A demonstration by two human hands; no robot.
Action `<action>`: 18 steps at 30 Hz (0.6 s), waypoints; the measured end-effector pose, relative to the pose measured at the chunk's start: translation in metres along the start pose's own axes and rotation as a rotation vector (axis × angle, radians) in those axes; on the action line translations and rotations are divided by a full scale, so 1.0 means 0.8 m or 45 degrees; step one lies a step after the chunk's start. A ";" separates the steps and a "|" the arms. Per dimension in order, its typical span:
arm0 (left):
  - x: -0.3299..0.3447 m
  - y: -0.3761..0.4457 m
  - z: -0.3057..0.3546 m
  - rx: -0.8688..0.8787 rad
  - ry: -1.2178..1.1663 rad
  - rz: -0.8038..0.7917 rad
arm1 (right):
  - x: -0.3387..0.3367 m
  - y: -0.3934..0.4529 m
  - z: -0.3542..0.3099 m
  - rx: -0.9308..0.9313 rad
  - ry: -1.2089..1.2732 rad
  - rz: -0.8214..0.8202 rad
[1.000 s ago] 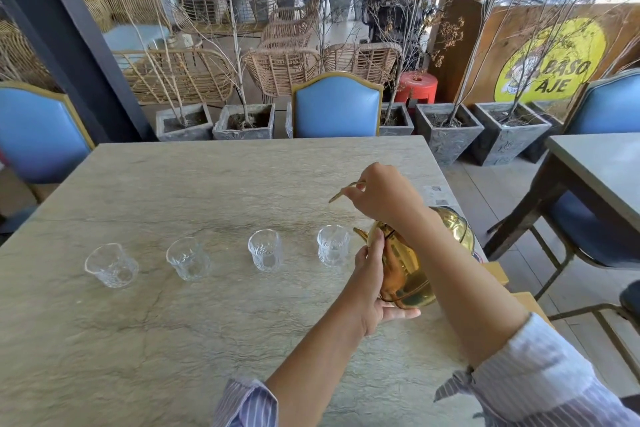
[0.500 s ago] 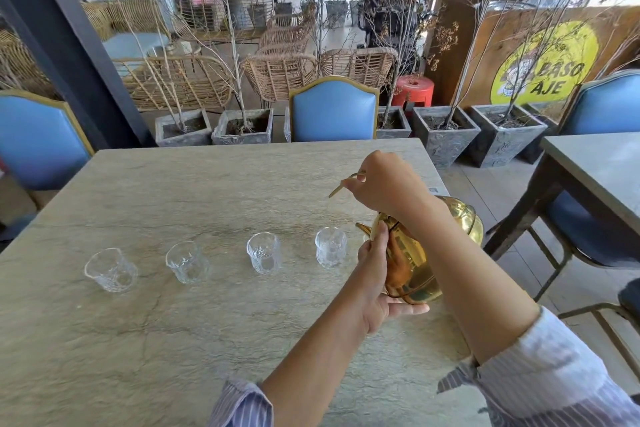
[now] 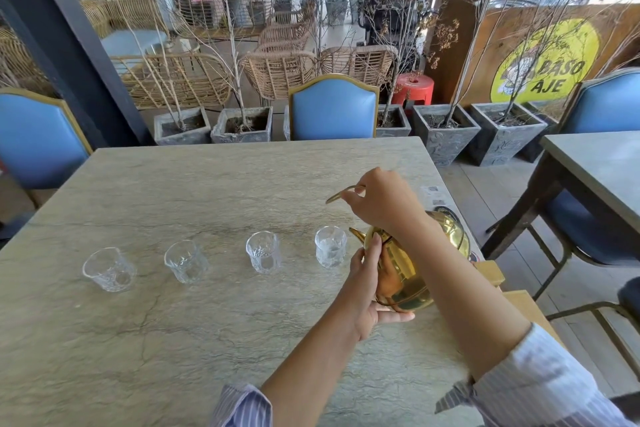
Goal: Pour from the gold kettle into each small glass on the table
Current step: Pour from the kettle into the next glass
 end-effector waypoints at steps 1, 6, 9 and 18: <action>-0.004 0.001 -0.002 -0.003 0.007 0.012 | 0.005 0.000 0.004 0.005 0.027 -0.005; -0.029 0.007 -0.015 0.018 0.047 0.073 | 0.030 -0.008 0.023 0.001 0.158 0.015; -0.041 0.009 -0.019 0.056 0.102 0.092 | 0.041 -0.017 0.033 0.010 0.250 0.044; -0.055 -0.007 -0.007 0.147 0.273 0.135 | 0.048 -0.034 0.031 -0.082 0.434 0.193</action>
Point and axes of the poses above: each hand's wrist, its own y-axis towards the middle knuckle, its own x-axis out of the palm, z = x × y, the point moved 6 cm from there along y, towards the middle knuckle, and after that the axes turned 14 degrees about -z, right-handed, at the moved point
